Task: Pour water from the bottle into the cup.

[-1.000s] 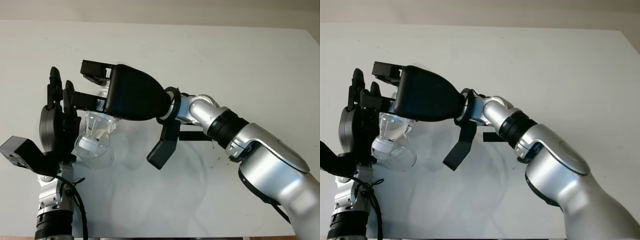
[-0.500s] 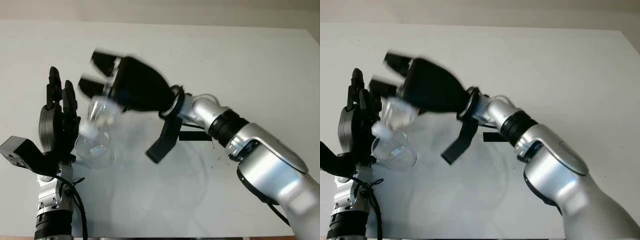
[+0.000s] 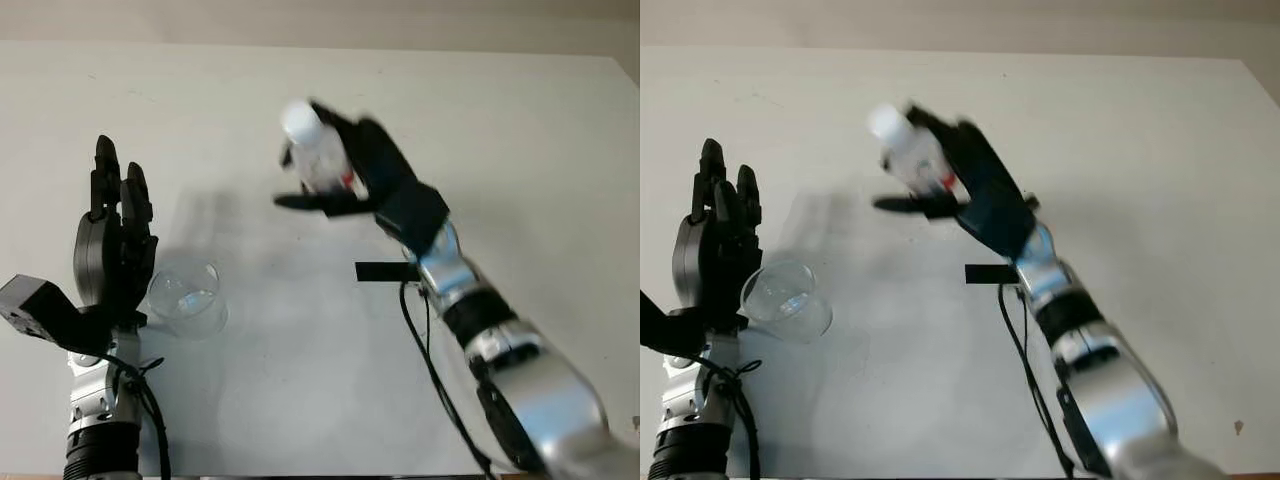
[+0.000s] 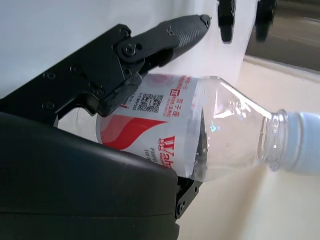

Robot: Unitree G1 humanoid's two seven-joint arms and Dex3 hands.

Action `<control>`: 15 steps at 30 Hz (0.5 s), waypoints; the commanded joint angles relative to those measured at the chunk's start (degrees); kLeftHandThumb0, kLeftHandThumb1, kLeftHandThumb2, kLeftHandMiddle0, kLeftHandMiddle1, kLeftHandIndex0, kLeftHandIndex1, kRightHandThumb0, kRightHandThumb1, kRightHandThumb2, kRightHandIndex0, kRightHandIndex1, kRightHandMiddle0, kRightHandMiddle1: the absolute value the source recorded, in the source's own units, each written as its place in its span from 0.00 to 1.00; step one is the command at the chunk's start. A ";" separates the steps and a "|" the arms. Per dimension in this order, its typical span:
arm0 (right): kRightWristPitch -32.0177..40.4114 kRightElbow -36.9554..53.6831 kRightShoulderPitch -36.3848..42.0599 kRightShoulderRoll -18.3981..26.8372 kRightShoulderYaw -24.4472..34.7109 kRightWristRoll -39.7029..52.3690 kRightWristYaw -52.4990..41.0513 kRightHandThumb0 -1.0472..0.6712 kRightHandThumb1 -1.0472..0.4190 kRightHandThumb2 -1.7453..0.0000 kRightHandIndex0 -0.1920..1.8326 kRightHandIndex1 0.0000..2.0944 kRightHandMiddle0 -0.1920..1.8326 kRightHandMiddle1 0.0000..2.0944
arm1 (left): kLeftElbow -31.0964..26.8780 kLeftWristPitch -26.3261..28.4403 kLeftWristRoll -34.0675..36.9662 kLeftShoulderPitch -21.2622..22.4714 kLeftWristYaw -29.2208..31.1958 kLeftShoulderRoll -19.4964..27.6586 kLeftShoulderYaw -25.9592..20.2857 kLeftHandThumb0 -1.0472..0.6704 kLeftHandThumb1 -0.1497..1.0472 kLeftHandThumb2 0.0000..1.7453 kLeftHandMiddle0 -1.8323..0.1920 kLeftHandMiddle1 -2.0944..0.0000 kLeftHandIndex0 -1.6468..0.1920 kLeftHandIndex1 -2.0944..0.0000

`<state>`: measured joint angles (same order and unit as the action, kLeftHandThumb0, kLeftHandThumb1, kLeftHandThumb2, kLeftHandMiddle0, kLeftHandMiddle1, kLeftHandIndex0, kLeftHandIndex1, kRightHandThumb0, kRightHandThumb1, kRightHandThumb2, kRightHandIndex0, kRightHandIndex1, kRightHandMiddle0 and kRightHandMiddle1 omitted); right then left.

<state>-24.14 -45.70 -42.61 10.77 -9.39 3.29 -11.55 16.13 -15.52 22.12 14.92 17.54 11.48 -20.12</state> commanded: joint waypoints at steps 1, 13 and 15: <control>5.85 5.95 2.87 -0.83 3.06 4.01 -2.74 0.34 0.00 0.81 0.62 1.00 0.49 1.00 | 1.26 0.09 0.32 -2.11 0.47 -0.19 -0.34 0.17 1.00 0.33 1.00 0.98 1.00 1.00; 36.57 39.30 20.70 0.66 11.01 15.79 -7.75 0.32 0.00 0.81 0.64 1.00 0.46 1.00 | 2.11 0.37 0.22 -1.79 0.74 -0.31 -0.49 0.17 1.00 0.35 1.00 1.00 1.00 1.00; 38.22 42.43 22.11 0.98 12.23 16.60 -7.67 0.32 0.00 0.81 0.64 1.00 0.47 1.00 | 1.96 0.59 0.12 -1.87 0.51 -0.39 -0.40 0.17 1.00 0.34 1.00 1.00 1.00 1.00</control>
<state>13.40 -6.42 -21.09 11.13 1.56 18.95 -19.09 17.14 -15.16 22.20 14.94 18.17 11.70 -20.48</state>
